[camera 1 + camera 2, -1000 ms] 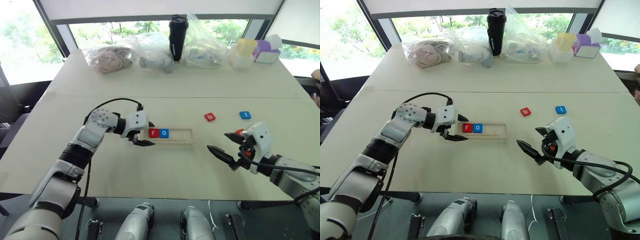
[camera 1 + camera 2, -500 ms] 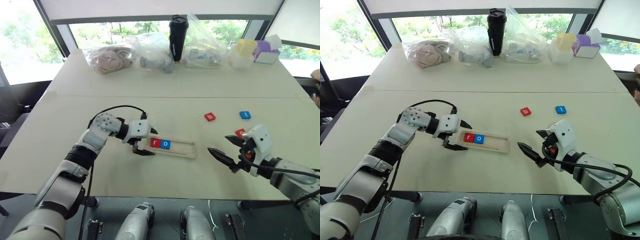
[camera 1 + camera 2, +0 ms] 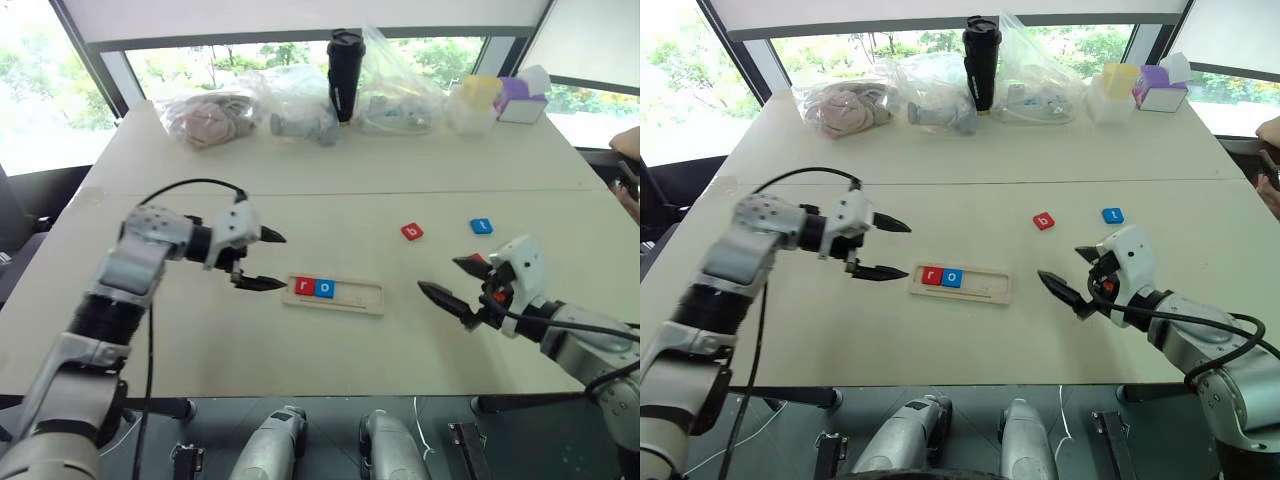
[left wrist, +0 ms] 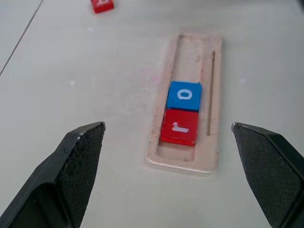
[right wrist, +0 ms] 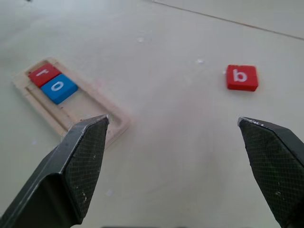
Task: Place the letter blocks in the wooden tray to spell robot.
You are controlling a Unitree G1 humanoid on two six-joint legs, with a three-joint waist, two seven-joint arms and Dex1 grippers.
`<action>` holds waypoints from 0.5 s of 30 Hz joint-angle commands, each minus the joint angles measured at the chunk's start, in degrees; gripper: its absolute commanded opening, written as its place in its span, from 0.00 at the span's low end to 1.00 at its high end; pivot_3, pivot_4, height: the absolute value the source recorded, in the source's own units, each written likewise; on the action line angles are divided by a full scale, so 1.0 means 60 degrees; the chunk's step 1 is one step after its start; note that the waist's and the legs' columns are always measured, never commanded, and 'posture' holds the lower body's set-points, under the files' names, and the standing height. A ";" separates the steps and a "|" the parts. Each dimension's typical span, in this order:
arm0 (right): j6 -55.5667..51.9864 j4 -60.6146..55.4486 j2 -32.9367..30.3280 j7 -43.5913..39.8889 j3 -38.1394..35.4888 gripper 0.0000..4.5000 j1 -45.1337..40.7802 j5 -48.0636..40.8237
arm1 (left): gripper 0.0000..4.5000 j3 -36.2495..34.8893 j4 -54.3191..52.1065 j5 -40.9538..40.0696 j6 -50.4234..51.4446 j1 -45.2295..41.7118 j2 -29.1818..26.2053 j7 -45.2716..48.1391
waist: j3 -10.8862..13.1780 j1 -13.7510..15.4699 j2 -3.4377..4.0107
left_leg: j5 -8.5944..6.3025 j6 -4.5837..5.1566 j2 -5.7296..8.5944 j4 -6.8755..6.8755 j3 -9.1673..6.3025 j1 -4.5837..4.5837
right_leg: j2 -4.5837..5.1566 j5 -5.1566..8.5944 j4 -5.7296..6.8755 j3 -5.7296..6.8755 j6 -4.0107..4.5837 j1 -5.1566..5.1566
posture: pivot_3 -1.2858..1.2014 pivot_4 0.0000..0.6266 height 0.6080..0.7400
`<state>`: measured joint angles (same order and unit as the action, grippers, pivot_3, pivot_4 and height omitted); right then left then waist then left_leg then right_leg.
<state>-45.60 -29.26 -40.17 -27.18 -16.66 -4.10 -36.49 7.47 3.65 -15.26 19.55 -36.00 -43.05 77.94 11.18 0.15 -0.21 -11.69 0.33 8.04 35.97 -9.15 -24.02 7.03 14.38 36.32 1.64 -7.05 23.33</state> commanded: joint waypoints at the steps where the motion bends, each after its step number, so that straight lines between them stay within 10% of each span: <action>1: 0.0476 0.1683 0.0515 0.0617 0.1083 1.00 -0.1659 0.1142 | 0.99 -0.1268 -0.1206 -0.1052 0.1629 0.0569 -0.0102 -0.1046 | 0.0000 -0.0083 0.0001 | 0.0000 0.0000 -0.0006 0.0004 0.0001 0.0005 | -0.0005 -0.0004 0.0000 0.0000 0.0007 -0.0005 | 0.52 0.24 1.00; 15: 0.2137 0.9370 0.2477 0.1022 0.3000 1.00 -0.6385 0.4052 | 0.99 -0.2482 -0.3736 -0.1750 0.3193 0.2820 0.0524 -0.4258 | -0.0001 -0.0156 0.0004 | 0.0024 -0.0042 -0.0035 -0.0019 0.0010 0.0007 | -0.0038 -0.0031 0.0029 -0.0022 0.0051 0.0025 | 0.52 0.24 1.00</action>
<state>-35.25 24.56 -25.83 -20.64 1.10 -40.38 -13.52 -6.13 -16.56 -24.98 39.07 -19.43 -39.83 53.54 11.17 -0.78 -0.19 -11.55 0.07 7.83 35.86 -9.06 -23.97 6.80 14.18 36.49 1.49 -6.73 23.48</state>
